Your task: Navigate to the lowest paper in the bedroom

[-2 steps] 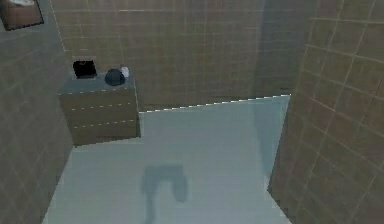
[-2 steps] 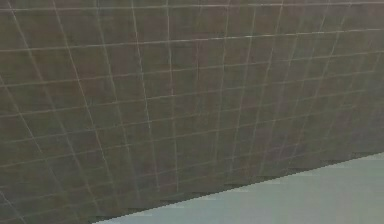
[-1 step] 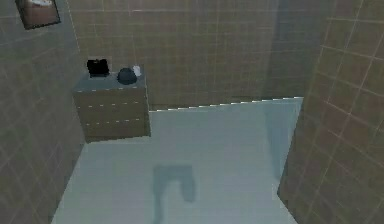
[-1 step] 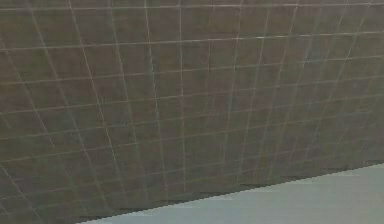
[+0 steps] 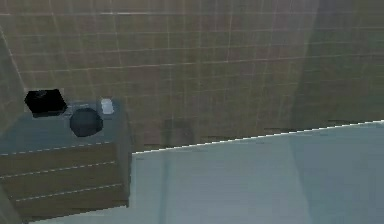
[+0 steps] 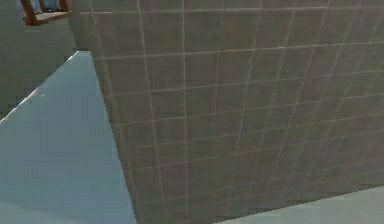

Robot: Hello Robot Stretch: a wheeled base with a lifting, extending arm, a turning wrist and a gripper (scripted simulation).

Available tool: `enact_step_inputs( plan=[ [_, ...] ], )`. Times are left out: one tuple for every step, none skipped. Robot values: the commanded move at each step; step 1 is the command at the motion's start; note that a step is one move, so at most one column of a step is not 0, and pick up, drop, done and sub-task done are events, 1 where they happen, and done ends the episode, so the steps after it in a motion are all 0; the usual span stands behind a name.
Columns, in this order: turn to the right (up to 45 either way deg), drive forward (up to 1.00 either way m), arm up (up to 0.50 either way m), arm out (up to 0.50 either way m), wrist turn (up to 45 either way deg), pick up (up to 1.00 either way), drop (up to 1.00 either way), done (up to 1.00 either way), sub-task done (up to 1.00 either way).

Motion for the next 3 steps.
enact_step_inputs(
  plan=[
    [-3.0, 0.0, 0.0, 0.0, 0.0, 0.0, 0.0, 0.0, 0.0],
    [0.0, 0.4, 0.0, 0.0, 0.0, 0.0, 0.0, 0.0, 0.0],
    [42.0, 0.0, 0.0, 0.0, 0.0, 0.0, 0.0, 0.0, 0.0]
  ],
)
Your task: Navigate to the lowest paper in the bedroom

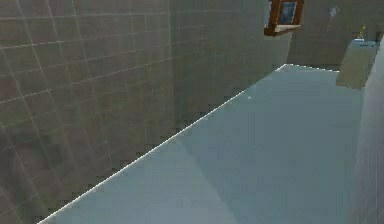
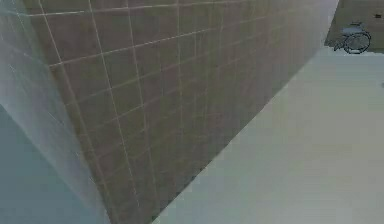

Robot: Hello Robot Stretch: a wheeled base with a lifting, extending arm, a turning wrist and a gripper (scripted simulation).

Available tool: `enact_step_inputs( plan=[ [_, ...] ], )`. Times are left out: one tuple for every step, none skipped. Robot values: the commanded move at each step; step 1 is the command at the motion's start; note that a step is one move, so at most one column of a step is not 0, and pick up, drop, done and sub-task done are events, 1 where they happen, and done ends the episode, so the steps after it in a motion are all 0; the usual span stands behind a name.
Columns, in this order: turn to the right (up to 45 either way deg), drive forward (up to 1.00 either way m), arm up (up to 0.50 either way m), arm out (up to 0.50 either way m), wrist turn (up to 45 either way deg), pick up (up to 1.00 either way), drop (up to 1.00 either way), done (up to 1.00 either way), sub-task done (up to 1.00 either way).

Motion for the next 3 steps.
enact_step_inputs(
  plan=[
    [0.0, 0.6, 0.0, 0.0, 0.0, 0.0, 0.0, 0.0, 0.0],
    [36.0, 0.0, 0.0, 0.0, 0.0, 0.0, 0.0, 0.0, 0.0],
    [0.0, 1.0, 0.0, 0.0, 0.0, 0.0, 0.0, 0.0, 0.0]
  ],
)
